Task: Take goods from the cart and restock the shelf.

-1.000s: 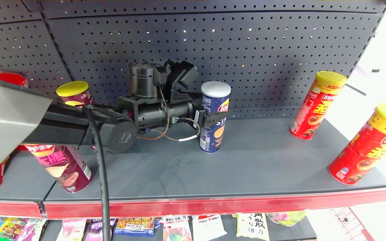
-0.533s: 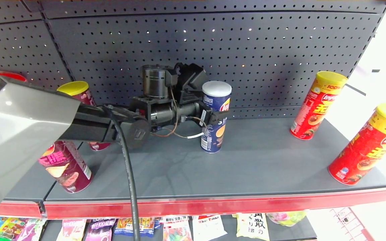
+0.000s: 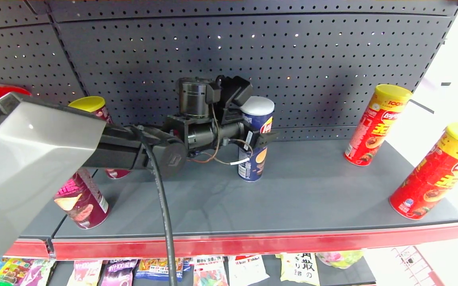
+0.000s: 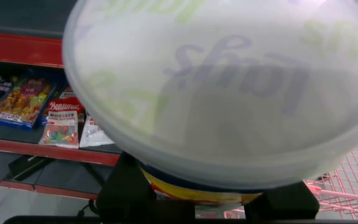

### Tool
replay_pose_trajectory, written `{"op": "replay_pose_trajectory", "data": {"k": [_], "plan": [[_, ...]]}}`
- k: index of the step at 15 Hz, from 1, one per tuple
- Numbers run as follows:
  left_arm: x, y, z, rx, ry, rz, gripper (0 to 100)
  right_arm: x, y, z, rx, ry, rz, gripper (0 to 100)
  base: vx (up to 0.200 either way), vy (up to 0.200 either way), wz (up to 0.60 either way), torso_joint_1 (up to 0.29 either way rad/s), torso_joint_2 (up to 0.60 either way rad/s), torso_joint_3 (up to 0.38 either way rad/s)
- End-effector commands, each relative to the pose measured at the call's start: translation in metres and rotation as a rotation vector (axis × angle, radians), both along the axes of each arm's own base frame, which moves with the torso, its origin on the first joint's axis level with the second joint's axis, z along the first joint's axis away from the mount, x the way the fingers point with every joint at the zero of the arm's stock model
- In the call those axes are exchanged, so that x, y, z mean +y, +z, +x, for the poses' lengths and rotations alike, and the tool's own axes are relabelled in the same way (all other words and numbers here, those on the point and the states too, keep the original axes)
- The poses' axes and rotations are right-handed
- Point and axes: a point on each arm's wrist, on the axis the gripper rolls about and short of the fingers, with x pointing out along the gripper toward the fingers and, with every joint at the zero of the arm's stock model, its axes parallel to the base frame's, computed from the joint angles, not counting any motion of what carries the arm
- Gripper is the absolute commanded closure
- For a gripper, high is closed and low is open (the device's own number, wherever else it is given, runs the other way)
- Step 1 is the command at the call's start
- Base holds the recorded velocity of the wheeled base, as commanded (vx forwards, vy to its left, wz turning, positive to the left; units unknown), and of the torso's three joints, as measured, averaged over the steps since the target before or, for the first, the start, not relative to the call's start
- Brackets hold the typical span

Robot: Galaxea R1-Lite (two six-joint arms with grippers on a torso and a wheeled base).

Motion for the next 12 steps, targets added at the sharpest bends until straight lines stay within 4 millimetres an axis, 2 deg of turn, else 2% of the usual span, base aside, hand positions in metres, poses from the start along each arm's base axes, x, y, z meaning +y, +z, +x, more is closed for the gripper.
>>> {"op": "replay_pose_trajectory", "data": {"k": [1, 8, 9, 12], "plan": [[-0.0029, 0.0031, 0.0005, -0.008, 0.012, -0.003, 0, 0.0000, 0.0000, 0.0001, 0.002, 0.001, 0.000, 100, 0.000, 0.000, 0.00, 0.000, 0.00, 0.000], [-0.0064, -0.0030, 0.0010, 0.011, 0.049, 0.016, 0, 0.0000, 0.0000, 0.0001, 0.002, 0.001, 0.000, 100, 0.000, 0.000, 0.00, 0.000, 0.00, 0.000], [-0.0058, -0.0035, 0.0014, 0.012, 0.050, 0.017, 100, 0.0000, 0.0000, 0.0001, 0.002, 0.001, 0.000, 100, 0.000, 0.000, 0.00, 0.000, 0.00, 0.000], [-0.0080, -0.0028, -0.0007, 0.015, 0.034, 0.013, 100, 0.0000, 0.0000, 0.0001, 0.002, 0.001, 0.000, 100, 0.000, 0.000, 0.00, 0.000, 0.00, 0.000]]}}
